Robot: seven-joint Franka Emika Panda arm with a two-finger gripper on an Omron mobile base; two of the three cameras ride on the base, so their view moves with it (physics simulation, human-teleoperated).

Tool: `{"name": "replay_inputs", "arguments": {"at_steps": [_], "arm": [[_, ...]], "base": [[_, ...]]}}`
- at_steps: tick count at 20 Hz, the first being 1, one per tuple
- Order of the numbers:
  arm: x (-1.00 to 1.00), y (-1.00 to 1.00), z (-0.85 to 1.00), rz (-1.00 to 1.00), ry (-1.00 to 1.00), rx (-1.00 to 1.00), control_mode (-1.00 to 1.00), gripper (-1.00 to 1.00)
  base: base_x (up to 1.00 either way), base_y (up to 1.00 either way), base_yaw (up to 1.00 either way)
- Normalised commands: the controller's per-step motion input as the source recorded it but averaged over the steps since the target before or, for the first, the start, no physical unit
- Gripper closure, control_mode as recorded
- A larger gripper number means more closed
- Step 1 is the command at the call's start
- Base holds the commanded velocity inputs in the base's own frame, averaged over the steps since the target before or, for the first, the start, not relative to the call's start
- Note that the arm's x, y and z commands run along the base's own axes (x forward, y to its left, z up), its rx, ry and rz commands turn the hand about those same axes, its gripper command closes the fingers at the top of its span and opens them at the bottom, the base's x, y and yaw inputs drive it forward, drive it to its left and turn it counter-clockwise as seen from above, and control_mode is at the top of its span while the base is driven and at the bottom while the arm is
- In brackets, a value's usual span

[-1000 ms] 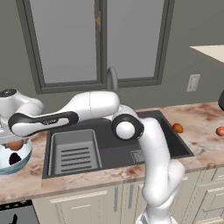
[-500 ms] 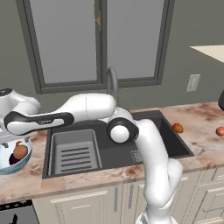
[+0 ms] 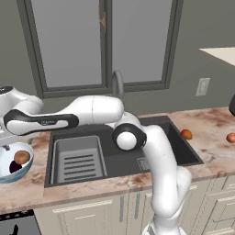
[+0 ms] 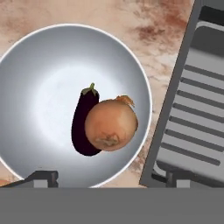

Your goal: There is a mixed pile of frozen fruits and vegetables on the counter. Locate all the frozen vegetables and place the items in a bowl on the counter. Take all the frozen fruits and defrost them in a running sink.

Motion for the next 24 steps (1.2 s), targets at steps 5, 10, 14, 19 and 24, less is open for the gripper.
{"name": "replay_inputs", "arguments": {"at_steps": [5,10,14,19,24], "arm": [[-0.15,-0.68,0.34,0.0,0.0,-0.1,-1.0,-1.0],[-0.46,-0.98,-0.02,-0.02,-0.05,-0.07,-1.0,-1.0],[-0.45,-1.0,-0.04,0.0,-0.05,-0.02,-1.0,-1.0],[-0.22,-1.0,0.0,0.0,-0.01,0.1,-1.0,-1.0],[-0.03,-1.0,-0.03,0.0,0.0,0.13,-1.0,-1.0]], "base": [[0.0,0.0,0.0],[0.0,0.0,0.0],[0.0,0.0,0.0],[0.0,0.0,0.0],[0.0,0.0,0.0]]}}
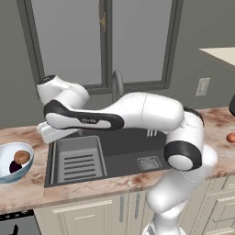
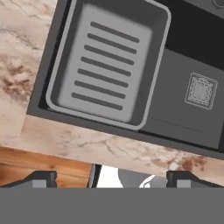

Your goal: There is a mixed pile of frozen fruits and vegetables on the counter. Locate all the frozen vegetables and place the items in a bowl on the counter. Take all the frozen fruits and defrost them in a running sink.

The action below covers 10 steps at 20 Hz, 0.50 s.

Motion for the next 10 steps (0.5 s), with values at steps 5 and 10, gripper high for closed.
{"name": "replay_inputs", "arguments": {"at_steps": [5,10], "arm": [[0.05,-0.85,-0.02,0.12,0.0,0.02,-1.0,-1.0],[0.1,-0.87,-0.01,0.13,0.03,0.0,-1.0,-1.0]], "base": [[0.0,0.0,0.0],[0.0,0.0,0.0]]}}
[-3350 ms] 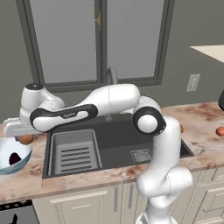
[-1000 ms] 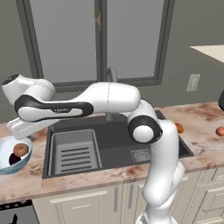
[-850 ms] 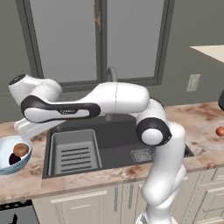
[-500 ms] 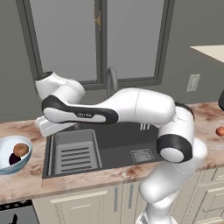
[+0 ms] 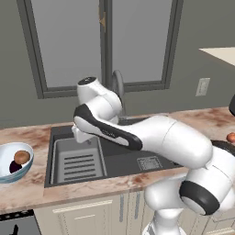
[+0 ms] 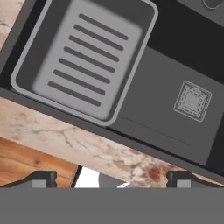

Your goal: There is a mixed pile of frozen fruits and vegetables on the counter. Locate all the frozen vegetables and place the items in a bowl on the counter. Take all the frozen fruits and defrost them in a running sink.

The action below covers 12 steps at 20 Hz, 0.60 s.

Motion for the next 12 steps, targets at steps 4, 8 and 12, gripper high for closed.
{"name": "replay_inputs", "arguments": {"at_steps": [4,8,12], "arm": [[0.02,-0.91,0.0,0.03,0.16,-0.04,-1.0,-1.0],[0.0,-0.9,-0.01,-0.01,0.21,-0.05,-1.0,-1.0],[0.0,-0.93,-0.16,-0.04,0.11,-0.07,-1.0,-1.0]], "base": [[0.0,0.0,0.0],[0.0,0.0,0.0],[0.0,0.0,0.0]]}}
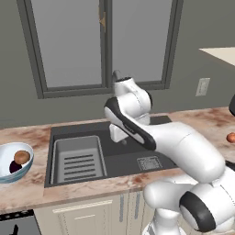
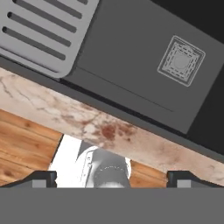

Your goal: There is a mixed pile of frozen fruits and vegetables on the counter. Locate all the frozen vegetables and place the items in a bowl on the counter. Take all the frozen fruits and defrost them in a running sink.

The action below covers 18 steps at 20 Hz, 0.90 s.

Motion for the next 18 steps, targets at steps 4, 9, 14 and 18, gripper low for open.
{"name": "replay_inputs", "arguments": {"at_steps": [4,9,14,18], "arm": [[0.03,-1.0,-0.2,-0.06,0.09,-0.06,-1.0,-1.0],[0.3,-1.0,-0.07,-0.01,0.17,-0.01,-1.0,-1.0],[0.33,-0.88,0.0,-0.11,0.18,-0.01,-1.0,-1.0],[0.6,-0.77,0.0,-0.06,0.12,0.0,-1.0,-1.0]], "base": [[0.0,0.0,0.0],[0.0,0.0,0.0],[0.0,0.0,0.0],[0.0,0.0,0.0]]}}
